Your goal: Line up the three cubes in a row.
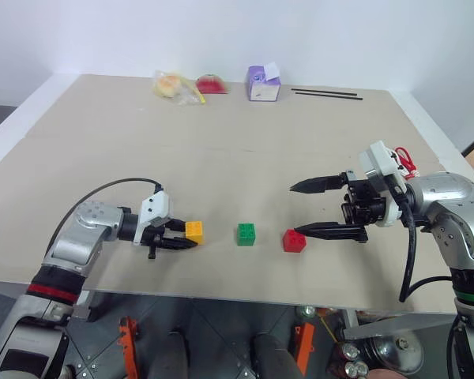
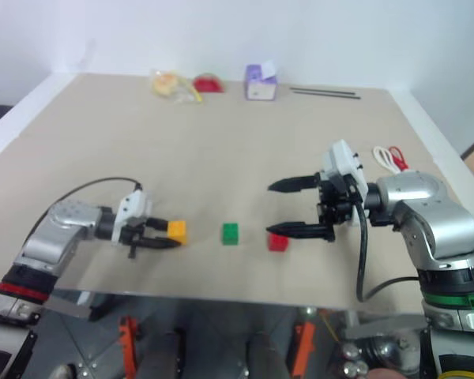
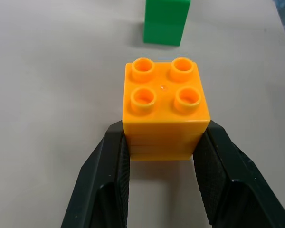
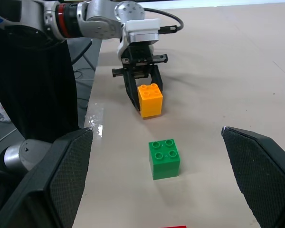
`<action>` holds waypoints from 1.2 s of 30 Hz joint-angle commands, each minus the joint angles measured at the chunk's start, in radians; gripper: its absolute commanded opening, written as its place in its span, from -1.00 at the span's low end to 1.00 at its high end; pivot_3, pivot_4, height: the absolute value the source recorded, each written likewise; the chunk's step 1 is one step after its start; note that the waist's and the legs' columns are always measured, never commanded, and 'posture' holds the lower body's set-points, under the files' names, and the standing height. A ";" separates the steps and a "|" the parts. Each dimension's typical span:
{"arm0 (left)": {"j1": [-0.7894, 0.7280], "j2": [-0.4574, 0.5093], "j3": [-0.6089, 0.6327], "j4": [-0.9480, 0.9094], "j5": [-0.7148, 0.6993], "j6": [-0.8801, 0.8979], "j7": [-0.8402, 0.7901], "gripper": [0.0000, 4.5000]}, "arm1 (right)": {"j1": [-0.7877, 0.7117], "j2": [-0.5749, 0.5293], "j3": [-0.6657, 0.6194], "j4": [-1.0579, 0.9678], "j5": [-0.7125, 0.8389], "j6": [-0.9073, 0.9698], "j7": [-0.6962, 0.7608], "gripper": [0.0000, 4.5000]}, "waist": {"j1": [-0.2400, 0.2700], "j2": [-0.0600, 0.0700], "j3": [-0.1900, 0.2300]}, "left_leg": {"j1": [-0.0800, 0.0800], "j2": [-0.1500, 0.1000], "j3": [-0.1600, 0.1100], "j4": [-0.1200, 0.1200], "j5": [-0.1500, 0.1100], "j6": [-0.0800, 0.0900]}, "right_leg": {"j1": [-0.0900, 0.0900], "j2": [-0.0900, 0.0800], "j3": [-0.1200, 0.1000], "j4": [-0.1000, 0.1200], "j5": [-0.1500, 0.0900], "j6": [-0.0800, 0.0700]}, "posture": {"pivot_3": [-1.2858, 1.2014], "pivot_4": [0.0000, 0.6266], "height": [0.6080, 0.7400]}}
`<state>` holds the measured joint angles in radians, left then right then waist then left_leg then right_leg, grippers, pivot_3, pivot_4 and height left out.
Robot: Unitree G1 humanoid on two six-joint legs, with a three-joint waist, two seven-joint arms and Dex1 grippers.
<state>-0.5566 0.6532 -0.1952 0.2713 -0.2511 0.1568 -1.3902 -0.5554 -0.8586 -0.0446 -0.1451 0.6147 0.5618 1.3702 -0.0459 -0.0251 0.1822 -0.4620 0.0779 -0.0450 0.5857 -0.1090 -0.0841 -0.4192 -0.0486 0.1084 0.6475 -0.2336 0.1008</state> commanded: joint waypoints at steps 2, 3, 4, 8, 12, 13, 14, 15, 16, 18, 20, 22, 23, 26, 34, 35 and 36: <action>-0.054 0.002 -0.018 0.052 0.016 -0.044 -0.076 -0.42 | -0.015 -0.019 -0.021 -0.024 0.016 0.001 0.005 1.00 | 0.000 0.000 0.000 | 0.000 0.000 0.000 0.000 0.000 0.000 | 0.000 0.000 0.000 0.000 0.000 0.000 | 0.03 -0.52 1.00; -0.062 0.000 -0.022 0.065 0.022 -0.053 -0.088 -0.42 | -0.013 -0.020 -0.022 -0.026 0.017 0.002 0.006 1.00 | 0.000 0.000 0.000 | 0.000 0.000 0.000 0.000 0.000 0.000 | 0.000 0.000 0.000 0.000 0.000 0.000 | 0.03 -0.52 1.00; -0.069 -0.001 -0.026 0.078 0.029 -0.062 -0.094 -0.42 | -0.011 -0.021 -0.024 -0.028 0.018 0.004 0.005 1.00 | 0.000 0.000 0.000 | 0.000 0.000 0.000 -0.001 0.000 0.000 | 0.000 0.000 0.000 0.000 0.000 0.000 | 0.03 -0.52 1.00; -0.092 -0.013 -0.032 0.121 0.044 -0.085 -0.104 -0.42 | -0.004 -0.025 -0.029 -0.034 0.021 0.008 0.002 1.00 | 0.000 0.000 0.000 | 0.000 0.000 0.000 0.000 0.000 0.000 | 0.000 0.000 0.000 0.000 0.000 0.000 | 0.03 -0.52 1.00; -0.097 -0.020 -0.031 0.131 0.050 -0.088 -0.111 -0.42 | 0.002 -0.029 -0.033 -0.039 0.026 0.010 -0.005 1.00 | 0.000 0.000 0.000 | 0.000 0.000 0.000 0.000 0.000 0.000 | 0.000 0.000 0.000 0.001 0.000 0.000 | 0.03 -0.52 1.00; -0.098 -0.022 -0.030 0.133 0.052 -0.089 -0.110 -0.42 | 0.002 -0.029 -0.033 -0.039 0.027 0.010 -0.006 1.00 | 0.000 0.000 0.000 | 0.000 0.000 0.000 0.000 0.000 0.000 | 0.000 0.000 0.000 0.001 0.000 0.000 | 0.03 -0.52 1.00; -0.098 -0.021 -0.032 0.133 0.054 -0.086 -0.113 -0.42 | 0.002 -0.030 -0.033 -0.037 0.027 0.008 -0.007 1.00 | 0.000 0.000 0.000 | 0.000 0.000 0.000 0.000 0.000 0.000 | 0.000 0.000 0.000 0.001 0.000 0.000 | 0.03 -0.52 1.00; -0.099 -0.022 -0.032 0.134 0.055 -0.085 -0.113 0.04 | 0.001 -0.029 -0.033 -0.035 0.027 0.007 -0.007 1.00 | 0.000 0.000 0.000 | 0.000 0.000 0.000 0.000 0.000 0.000 | 0.000 0.000 0.000 0.001 0.000 0.000 | 0.03 -0.52 1.00; -0.099 -0.023 -0.030 0.135 0.055 -0.086 -0.111 0.15 | 0.001 -0.029 -0.032 -0.033 0.026 0.005 -0.006 1.00 | 0.000 0.000 0.000 | 0.000 0.000 0.000 0.000 0.000 0.000 | 0.000 0.000 0.000 0.001 0.000 0.000 | 0.03 -0.52 1.00; -0.101 -0.024 -0.026 0.136 0.056 -0.086 -0.109 0.38 | -0.002 -0.028 -0.030 -0.030 0.024 0.003 -0.005 1.00 | 0.000 0.000 0.000 | 0.000 0.000 0.000 0.000 0.000 0.000 | 0.000 0.000 0.000 0.001 0.000 0.000 | 0.03 -0.52 1.00; -0.103 -0.026 -0.019 0.135 0.054 -0.088 -0.104 0.73 | -0.004 -0.027 -0.028 -0.029 0.023 0.003 -0.005 1.00 | 0.000 0.000 0.000 | 0.000 0.000 0.000 0.000 0.000 0.001 | 0.000 0.000 0.000 0.001 0.000 0.000 | 0.03 -0.52 1.00; -0.106 -0.026 -0.012 0.127 0.046 -0.084 -0.104 0.97 | -0.005 -0.026 -0.026 -0.027 0.022 0.001 -0.003 1.00 | 0.000 0.000 0.000 | 0.000 0.000 0.000 0.000 0.000 0.001 | 0.000 0.000 0.000 0.001 0.000 0.000 | 0.03 -0.52 1.00; -0.106 -0.026 -0.007 0.121 0.039 -0.078 -0.106 0.97 | -0.006 -0.026 -0.026 -0.025 0.022 0.000 -0.002 1.00 | 0.000 0.000 0.000 | 0.000 0.000 0.000 0.000 0.001 0.001 | 0.000 0.000 0.000 0.001 0.000 0.000 | 0.03 -0.52 1.00; -0.105 -0.027 0.013 0.078 -0.002 -0.043 -0.113 0.97 | -0.008 -0.026 -0.024 -0.020 0.021 -0.001 0.002 1.00 | 0.000 0.000 0.000 | 0.000 0.000 0.000 0.001 0.001 0.001 | 0.000 0.000 0.000 0.001 0.000 0.000 | 0.03 -0.52 1.00; -0.091 -0.097 0.182 -0.060 -0.157 0.191 0.129 0.97 | -0.022 0.049 -0.081 0.005 0.039 0.017 -0.138 1.00 | 0.000 0.000 0.000 | 0.000 0.000 0.000 0.001 0.001 0.001 | 0.001 0.000 0.000 0.002 0.000 0.001 | 0.03 -0.52 1.00; -0.081 -0.119 0.219 -0.088 -0.182 0.229 0.195 0.97 | -0.024 0.075 -0.097 0.009 0.042 0.024 -0.189 1.00 | 0.000 0.000 0.000 | 0.000 0.000 -0.001 0.001 0.001 0.001 | 0.001 0.001 0.000 0.002 0.000 0.001 | 0.03 -0.52 1.00; -0.069 -0.157 0.267 -0.121 -0.206 0.259 0.291 0.97 | -0.026 0.116 -0.115 0.017 0.030 0.014 -0.261 1.00 | 0.000 0.000 0.000 | 0.000 0.000 -0.001 0.002 0.001 0.001 | 0.001 0.001 0.000 0.002 0.000 0.001 | 0.03 -0.52 1.00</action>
<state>-0.6355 0.5234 -0.0182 0.2235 -0.3953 0.3576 -1.2381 -0.5636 -0.7731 -0.0981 -0.1306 0.6344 0.5811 1.2122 -0.0461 -0.0253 0.1822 -0.4620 0.0781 -0.0459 0.5876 -0.1081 -0.0827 -0.4178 -0.0480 0.1084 0.6498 -0.2331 0.1025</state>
